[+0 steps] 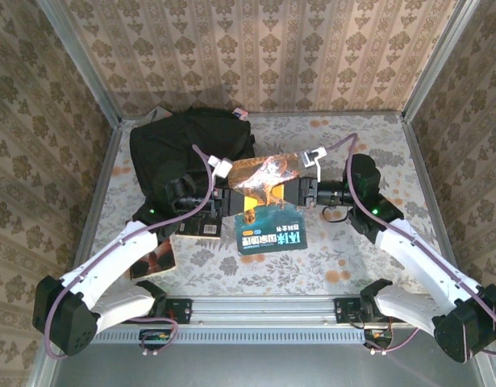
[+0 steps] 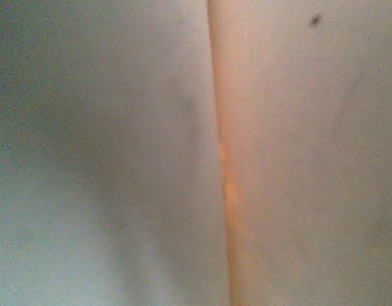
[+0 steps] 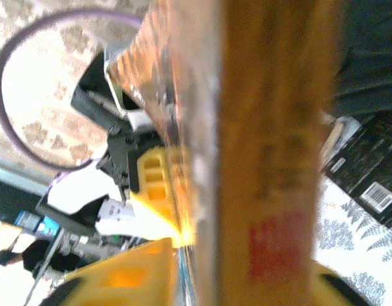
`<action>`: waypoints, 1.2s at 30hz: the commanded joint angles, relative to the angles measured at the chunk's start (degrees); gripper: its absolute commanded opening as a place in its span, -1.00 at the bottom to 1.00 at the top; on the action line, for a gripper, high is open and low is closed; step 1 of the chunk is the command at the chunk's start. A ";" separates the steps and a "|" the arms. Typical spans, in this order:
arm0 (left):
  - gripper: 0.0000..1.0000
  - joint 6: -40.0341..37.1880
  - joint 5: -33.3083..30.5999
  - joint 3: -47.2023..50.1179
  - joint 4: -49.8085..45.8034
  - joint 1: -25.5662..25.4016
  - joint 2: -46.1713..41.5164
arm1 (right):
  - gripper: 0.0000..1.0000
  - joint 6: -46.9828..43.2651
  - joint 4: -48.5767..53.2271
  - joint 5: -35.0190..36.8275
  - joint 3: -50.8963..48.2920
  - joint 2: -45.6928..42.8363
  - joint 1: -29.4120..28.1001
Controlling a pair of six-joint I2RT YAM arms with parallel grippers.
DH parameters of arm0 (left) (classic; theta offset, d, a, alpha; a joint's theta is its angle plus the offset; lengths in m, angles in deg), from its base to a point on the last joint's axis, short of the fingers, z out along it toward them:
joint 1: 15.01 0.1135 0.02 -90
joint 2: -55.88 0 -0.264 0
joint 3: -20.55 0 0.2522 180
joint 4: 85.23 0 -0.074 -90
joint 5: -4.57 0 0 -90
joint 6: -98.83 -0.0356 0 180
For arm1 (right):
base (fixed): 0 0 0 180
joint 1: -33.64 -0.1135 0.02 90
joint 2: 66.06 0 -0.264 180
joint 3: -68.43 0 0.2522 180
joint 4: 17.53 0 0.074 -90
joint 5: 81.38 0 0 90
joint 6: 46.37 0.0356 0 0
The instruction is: Pack books, pencil case, and school supplies into a backpack
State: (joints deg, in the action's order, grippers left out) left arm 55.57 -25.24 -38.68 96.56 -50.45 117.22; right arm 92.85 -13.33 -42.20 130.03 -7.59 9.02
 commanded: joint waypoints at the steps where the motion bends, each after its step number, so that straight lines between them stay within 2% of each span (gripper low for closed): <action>1: -1.00 -1.19 -2.76 -1.45 2.23 0.72 -2.45 | 0.19 1.39 -4.23 10.88 -4.56 -3.96 0.26; 3: -1.00 -1.54 -6.10 -2.02 0.62 1.28 -3.64 | 0.36 4.63 -10.24 14.82 -8.83 -5.73 0.21; 11: -1.00 1.81 -18.26 -2.73 0.83 3.83 -9.22 | 0.78 12.97 -31.10 28.64 -22.12 -12.73 -1.21; 14: -1.00 6.40 -21.39 -1.33 6.75 3.72 -9.09 | 0.86 14.66 -39.98 35.24 -26.23 -11.92 -4.52; 17: -1.00 10.17 -23.02 0.23 12.08 3.15 -7.98 | 0.89 14.93 -43.69 38.52 -25.82 -8.80 -8.70; 25: -1.00 10.82 -28.51 0.65 13.50 0.93 -7.03 | 0.92 14.76 -53.09 42.05 -21.02 1.27 -17.69; 33: -1.00 10.83 -31.54 2.65 12.94 -0.46 -7.23 | 0.45 12.63 -57.06 48.32 -18.16 6.44 -21.34; 34: -1.00 10.91 -31.74 2.88 12.91 -0.57 -7.33 | 0.36 12.57 -56.85 49.49 -17.92 6.78 -21.55; 36: -1.00 10.92 -32.18 3.36 12.77 -0.85 -7.33 | 0.04 12.59 -57.00 51.59 -17.13 7.93 -22.00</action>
State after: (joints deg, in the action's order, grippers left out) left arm 65.95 -56.78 -35.82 105.06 -50.28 110.80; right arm 106.33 -66.40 5.27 110.11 -0.81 -11.88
